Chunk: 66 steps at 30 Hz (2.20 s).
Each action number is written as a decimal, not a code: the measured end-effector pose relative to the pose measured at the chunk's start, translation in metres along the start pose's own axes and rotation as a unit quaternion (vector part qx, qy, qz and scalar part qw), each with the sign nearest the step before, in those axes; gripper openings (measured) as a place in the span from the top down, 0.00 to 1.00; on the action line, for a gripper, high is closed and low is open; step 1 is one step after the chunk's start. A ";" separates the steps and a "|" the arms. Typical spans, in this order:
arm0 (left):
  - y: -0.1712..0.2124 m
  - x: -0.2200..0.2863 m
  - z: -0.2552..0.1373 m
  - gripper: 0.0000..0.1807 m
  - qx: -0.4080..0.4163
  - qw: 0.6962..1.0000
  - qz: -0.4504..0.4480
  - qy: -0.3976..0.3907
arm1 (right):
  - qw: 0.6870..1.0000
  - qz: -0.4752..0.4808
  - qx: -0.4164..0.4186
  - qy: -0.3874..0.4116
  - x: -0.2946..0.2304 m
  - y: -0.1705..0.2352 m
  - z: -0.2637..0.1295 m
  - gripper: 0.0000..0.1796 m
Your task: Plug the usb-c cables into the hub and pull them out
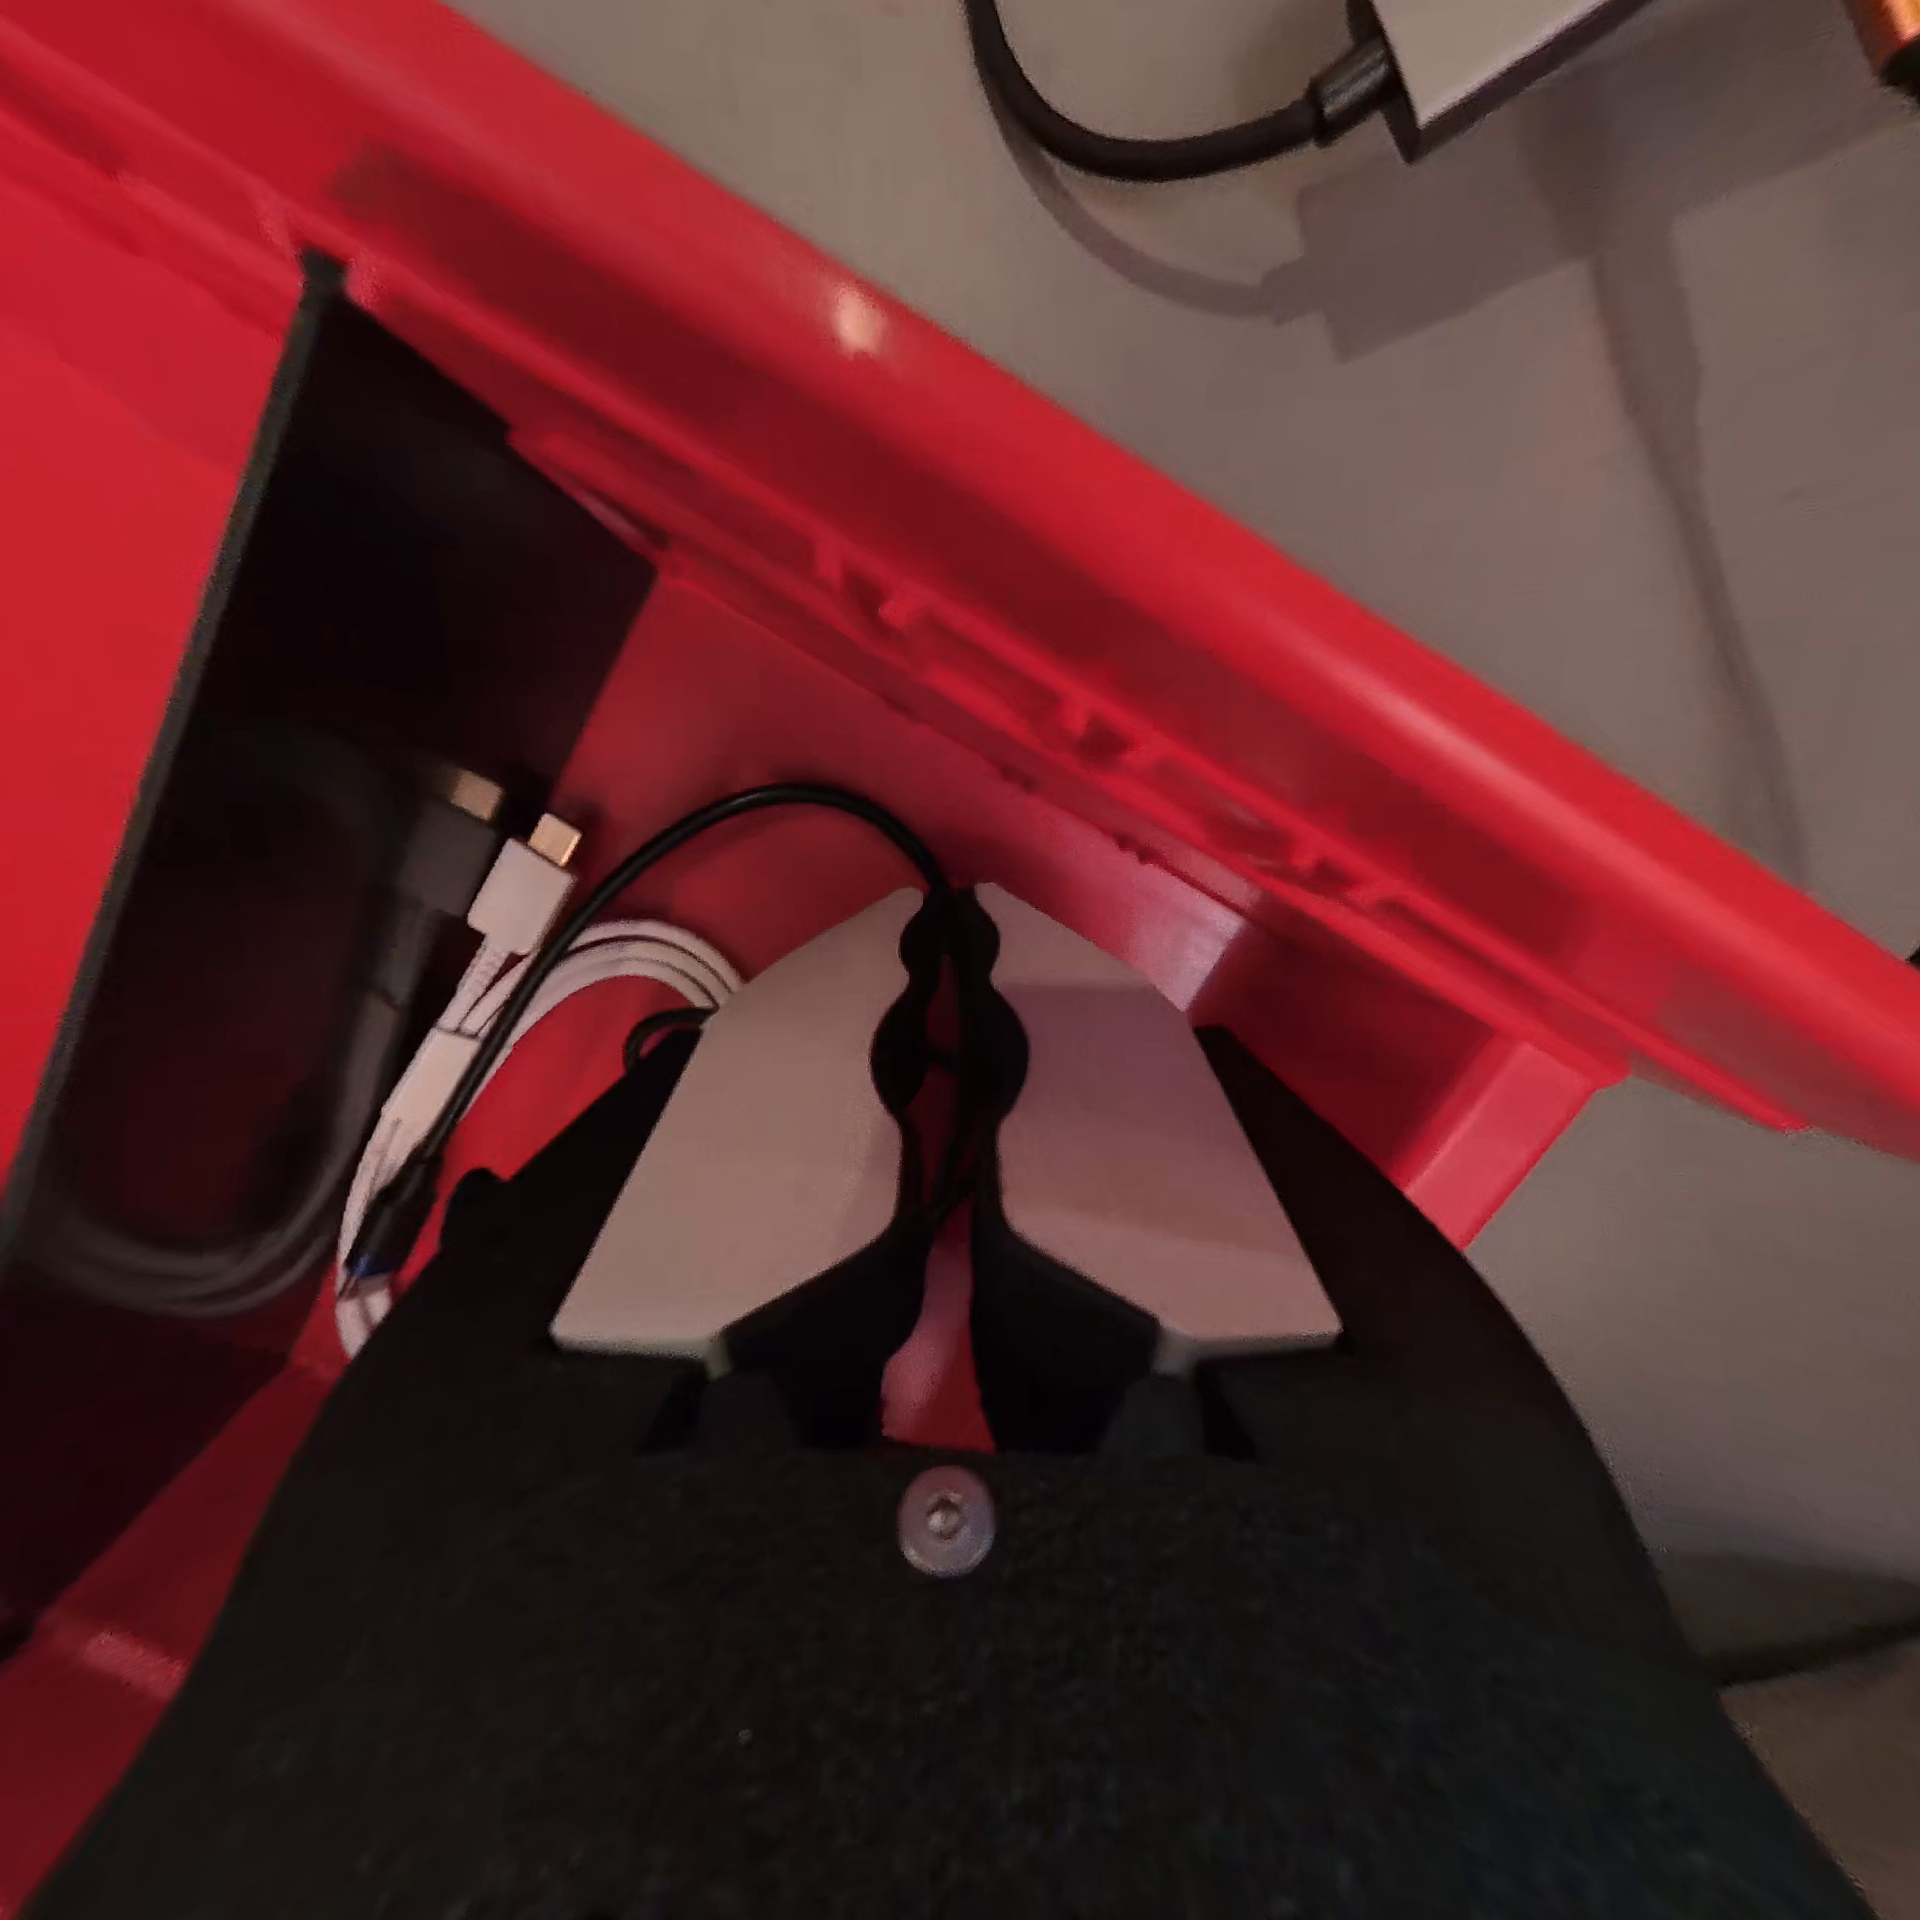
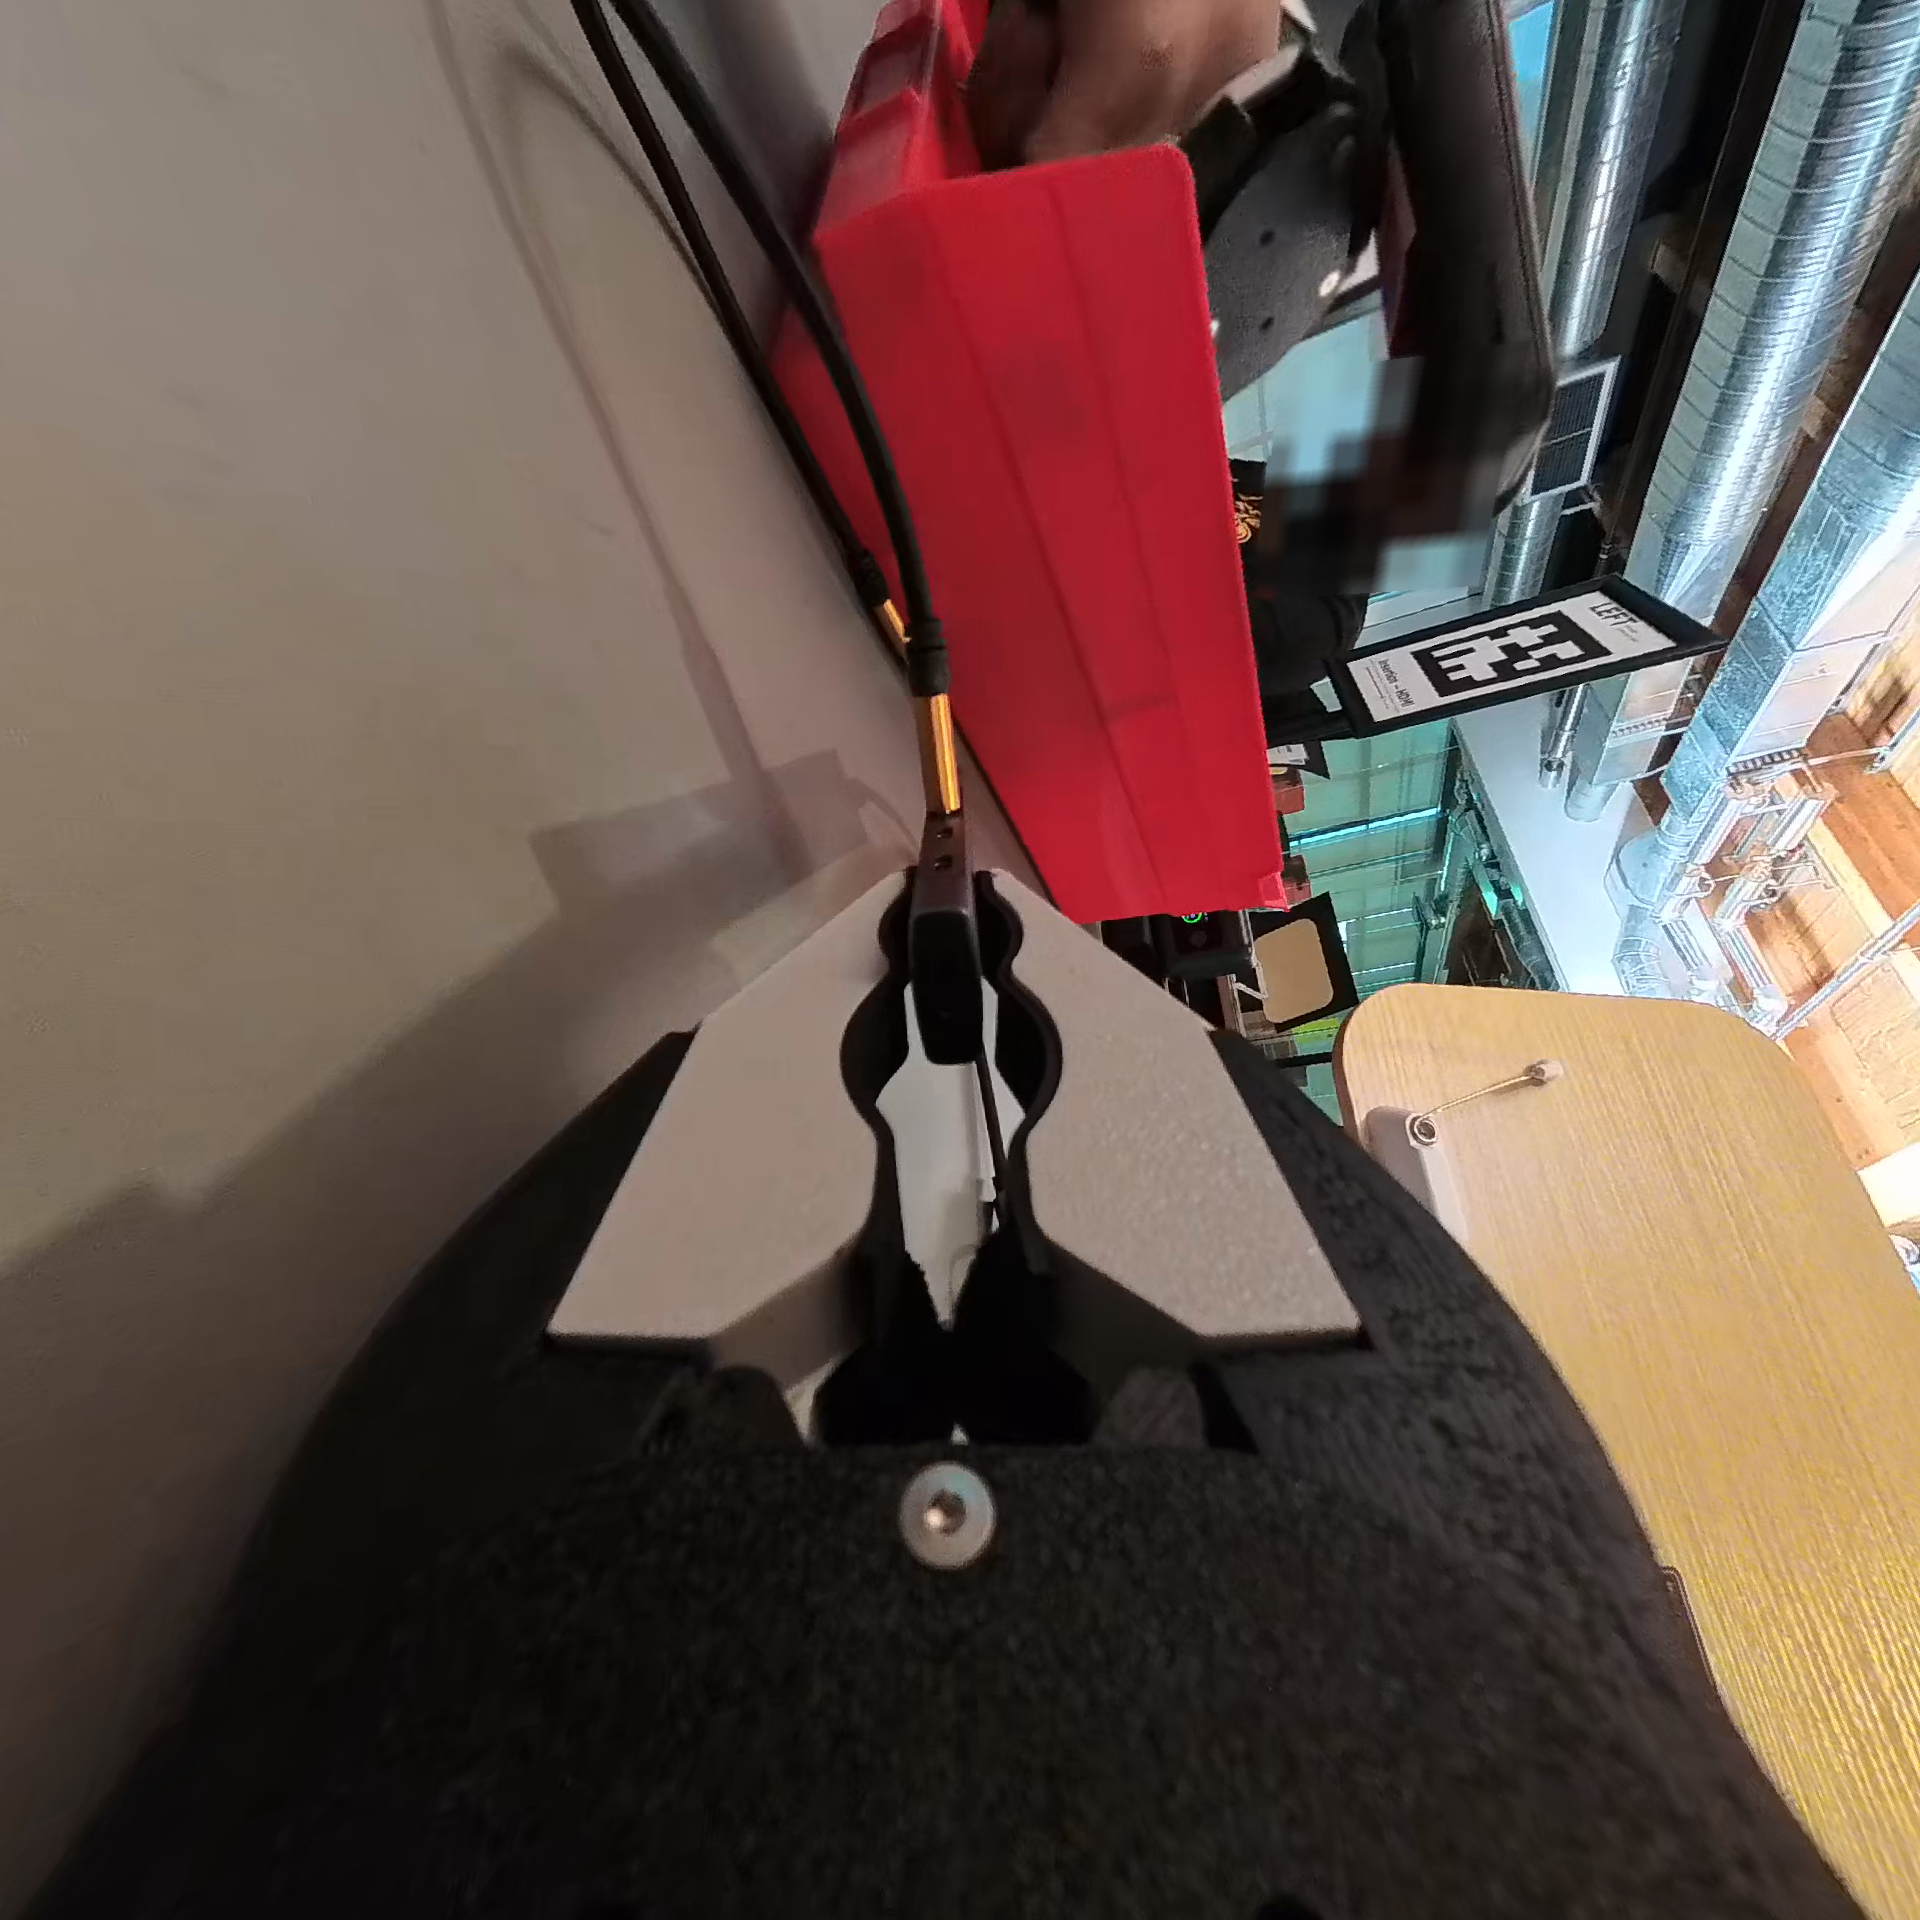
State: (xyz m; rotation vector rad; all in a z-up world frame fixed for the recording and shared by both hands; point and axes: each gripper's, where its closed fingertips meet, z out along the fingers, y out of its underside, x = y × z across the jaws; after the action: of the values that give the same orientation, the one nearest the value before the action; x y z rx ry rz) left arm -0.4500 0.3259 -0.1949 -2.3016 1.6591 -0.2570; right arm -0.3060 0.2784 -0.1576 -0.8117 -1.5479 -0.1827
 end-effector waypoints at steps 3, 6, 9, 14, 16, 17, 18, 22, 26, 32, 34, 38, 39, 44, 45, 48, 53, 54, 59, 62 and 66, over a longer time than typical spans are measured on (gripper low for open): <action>-0.006 -0.003 -0.023 0.99 0.044 0.999 0.002 -0.029 | 1.000 0.001 0.000 0.001 0.000 0.001 0.000 0.95; -0.026 -0.002 -0.083 0.99 0.122 0.989 0.011 -0.079 | 1.000 0.000 -0.002 0.003 0.001 0.001 0.000 0.95; -0.053 0.027 -0.147 0.99 0.186 0.974 0.057 -0.118 | 1.000 0.003 -0.017 0.017 0.007 0.007 0.001 0.95; -0.100 0.149 -0.175 0.99 0.229 0.947 0.205 -0.088 | 0.997 0.028 -0.048 0.053 0.025 0.022 0.001 0.95; -0.107 0.198 -0.152 0.99 0.219 0.941 0.253 -0.056 | 0.997 0.043 -0.046 0.045 0.025 0.023 0.001 0.95; -0.107 0.219 -0.136 0.99 0.211 0.938 0.273 -0.036 | 0.997 0.052 -0.041 0.034 0.023 0.023 0.000 0.95; -0.105 0.236 -0.118 0.99 0.198 0.936 0.289 -0.022 | 0.997 0.060 -0.035 0.026 0.022 0.022 0.000 0.95; -0.076 0.265 -0.048 0.99 0.115 0.941 0.320 -0.006 | 0.997 0.064 -0.033 0.008 0.018 0.026 0.000 0.95; -0.038 0.255 -0.010 0.97 0.058 0.954 0.294 -0.014 | 0.998 0.047 -0.038 0.002 0.012 0.026 0.001 0.95; -0.015 0.224 -0.020 0.86 0.068 0.991 0.105 -0.044 | 0.999 0.026 -0.042 0.001 0.008 0.025 0.003 0.95; -0.043 0.211 -0.032 0.77 0.146 0.988 -0.029 -0.048 | 0.999 0.032 -0.042 0.002 0.010 0.026 0.003 0.95; -0.099 0.195 -0.020 0.79 0.242 0.930 -0.275 -0.024 | 0.999 0.028 -0.043 0.004 0.009 0.026 0.004 0.95; -0.104 0.191 -0.011 0.80 0.236 0.923 -0.302 -0.032 | 0.999 0.028 -0.043 0.004 0.009 0.025 0.004 0.95; -0.094 0.167 0.018 0.82 0.185 0.900 -0.383 -0.100 | 0.999 0.033 -0.041 0.007 0.011 0.025 0.003 0.95; -0.091 0.170 0.022 0.82 0.175 0.902 -0.382 -0.097 | 0.999 0.033 -0.041 0.008 0.011 0.025 0.003 0.95; -0.093 0.180 0.028 0.82 0.175 0.914 -0.353 -0.102 | 0.999 0.033 -0.040 0.011 0.012 0.024 0.003 0.95; -0.092 0.186 0.032 0.98 0.157 0.952 -0.209 -0.160 | 0.999 0.036 -0.008 0.019 0.018 0.014 -0.001 0.95; -0.093 0.191 0.032 0.98 0.151 0.962 -0.173 -0.150 | 0.999 0.044 0.010 0.015 0.018 0.008 -0.003 0.95; -0.082 0.196 0.000 0.99 0.141 0.972 -0.037 -0.186 | 0.993 0.090 0.075 -0.027 0.012 -0.011 -0.010 0.95; -0.070 0.194 -0.027 0.99 0.136 0.962 0.013 -0.236 | 0.991 0.091 0.080 -0.050 0.004 -0.015 -0.011 0.95; -0.050 0.187 -0.028 0.99 0.063 0.955 0.037 -0.288 | 0.993 0.056 0.088 -0.051 -0.002 -0.023 -0.012 0.95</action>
State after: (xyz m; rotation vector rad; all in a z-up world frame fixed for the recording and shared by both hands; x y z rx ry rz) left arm -0.3535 0.1596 -0.1567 -1.9558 1.3737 0.2949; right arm -0.3095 0.2539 -0.1498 -0.7761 -1.5839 0.0779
